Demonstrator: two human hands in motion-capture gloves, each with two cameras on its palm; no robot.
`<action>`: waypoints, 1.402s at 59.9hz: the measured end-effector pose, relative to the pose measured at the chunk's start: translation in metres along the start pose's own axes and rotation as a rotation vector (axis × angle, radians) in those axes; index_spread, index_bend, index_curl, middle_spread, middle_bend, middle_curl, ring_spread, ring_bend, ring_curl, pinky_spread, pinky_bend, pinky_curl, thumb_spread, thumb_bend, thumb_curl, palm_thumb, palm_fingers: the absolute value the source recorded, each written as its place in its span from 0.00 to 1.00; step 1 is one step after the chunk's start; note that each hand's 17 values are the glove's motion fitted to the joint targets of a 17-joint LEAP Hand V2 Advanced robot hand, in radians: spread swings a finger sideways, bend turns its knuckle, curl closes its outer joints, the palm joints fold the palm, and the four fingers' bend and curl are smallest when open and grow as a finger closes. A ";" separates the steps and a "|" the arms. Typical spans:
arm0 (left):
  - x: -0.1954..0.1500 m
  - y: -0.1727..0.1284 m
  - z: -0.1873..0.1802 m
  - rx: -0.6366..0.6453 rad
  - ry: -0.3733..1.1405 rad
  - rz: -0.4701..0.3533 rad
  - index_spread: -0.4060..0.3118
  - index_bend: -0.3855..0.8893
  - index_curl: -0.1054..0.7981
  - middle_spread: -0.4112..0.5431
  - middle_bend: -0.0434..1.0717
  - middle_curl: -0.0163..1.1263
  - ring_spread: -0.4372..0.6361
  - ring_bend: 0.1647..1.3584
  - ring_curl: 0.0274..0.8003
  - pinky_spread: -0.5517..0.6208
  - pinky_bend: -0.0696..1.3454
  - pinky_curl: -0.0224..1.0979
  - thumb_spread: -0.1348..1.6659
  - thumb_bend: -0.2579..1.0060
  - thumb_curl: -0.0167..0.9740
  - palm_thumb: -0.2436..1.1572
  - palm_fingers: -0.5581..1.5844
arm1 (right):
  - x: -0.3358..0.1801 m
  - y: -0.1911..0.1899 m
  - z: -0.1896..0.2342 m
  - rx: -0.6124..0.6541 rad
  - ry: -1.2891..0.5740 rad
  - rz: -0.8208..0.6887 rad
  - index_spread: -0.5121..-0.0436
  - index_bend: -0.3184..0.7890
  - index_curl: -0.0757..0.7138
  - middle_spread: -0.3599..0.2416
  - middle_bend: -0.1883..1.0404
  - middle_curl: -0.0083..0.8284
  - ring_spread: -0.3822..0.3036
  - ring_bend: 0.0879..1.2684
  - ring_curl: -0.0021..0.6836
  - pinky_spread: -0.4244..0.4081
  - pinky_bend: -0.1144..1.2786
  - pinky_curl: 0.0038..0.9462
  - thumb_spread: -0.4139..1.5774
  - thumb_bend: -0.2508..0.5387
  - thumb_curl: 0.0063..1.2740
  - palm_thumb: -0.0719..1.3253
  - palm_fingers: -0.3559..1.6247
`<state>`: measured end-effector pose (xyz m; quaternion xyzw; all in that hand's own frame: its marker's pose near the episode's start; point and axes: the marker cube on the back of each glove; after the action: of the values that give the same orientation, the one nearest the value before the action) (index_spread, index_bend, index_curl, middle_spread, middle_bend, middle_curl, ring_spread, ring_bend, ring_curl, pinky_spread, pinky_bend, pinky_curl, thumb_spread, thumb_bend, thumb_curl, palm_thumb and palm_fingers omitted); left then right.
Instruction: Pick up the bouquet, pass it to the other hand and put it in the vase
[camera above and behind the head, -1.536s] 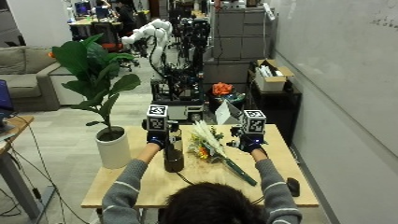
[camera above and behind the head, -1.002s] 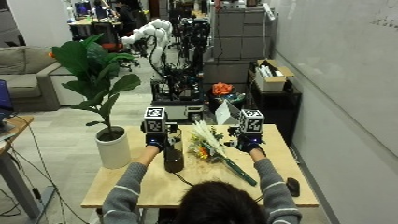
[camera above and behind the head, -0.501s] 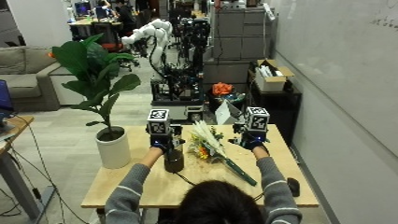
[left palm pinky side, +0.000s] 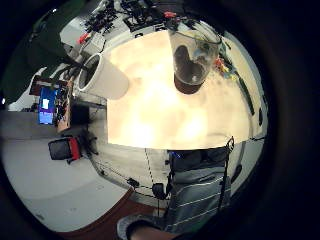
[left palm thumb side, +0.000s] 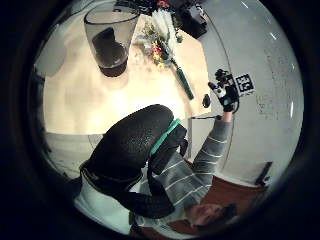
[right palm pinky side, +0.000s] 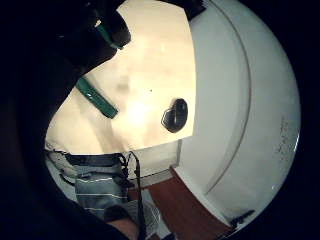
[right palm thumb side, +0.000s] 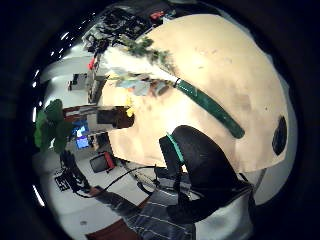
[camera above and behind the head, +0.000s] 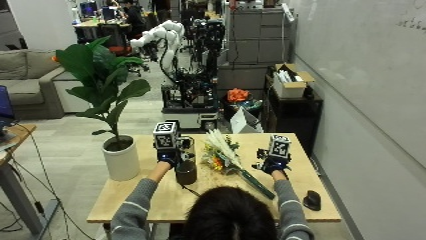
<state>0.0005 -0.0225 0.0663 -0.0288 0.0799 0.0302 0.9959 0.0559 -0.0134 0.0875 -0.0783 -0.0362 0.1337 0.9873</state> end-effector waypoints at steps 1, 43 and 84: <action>0.000 -0.001 0.001 -0.001 0.003 0.002 0.66 0.36 0.20 0.85 0.21 0.25 0.83 0.43 0.28 0.82 0.45 0.31 0.59 0.18 0.32 0.21 0.21 | 0.000 -0.003 0.005 0.018 -0.002 0.009 0.61 0.36 0.25 0.72 0.39 0.45 0.71 0.45 0.47 0.83 0.60 0.37 0.78 0.29 0.22 0.39 0.33; 0.020 -0.012 0.030 -0.055 0.049 0.046 0.65 0.37 0.23 0.83 0.21 0.27 0.81 0.42 0.29 0.82 0.43 0.31 0.61 0.18 0.32 0.23 0.22 | 0.015 -0.032 0.118 -0.199 0.086 -0.003 0.69 0.41 0.37 0.60 0.40 0.49 0.54 0.39 0.50 0.72 0.47 0.34 0.77 0.31 0.24 0.44 0.47; 0.039 0.022 0.015 -0.048 0.089 0.074 0.63 0.39 0.27 0.83 0.20 0.27 0.82 0.40 0.28 0.82 0.42 0.32 0.61 0.18 0.31 0.21 0.23 | -0.011 -0.033 0.123 -0.153 0.102 0.051 0.71 0.39 0.44 0.49 0.35 0.55 0.34 0.37 0.59 0.36 0.46 0.37 0.77 0.41 0.33 0.76 0.72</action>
<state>0.0397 0.0025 0.0736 -0.0509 0.1246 0.0678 0.9886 0.0423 -0.0304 0.2135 -0.1609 0.0061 0.1513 0.9753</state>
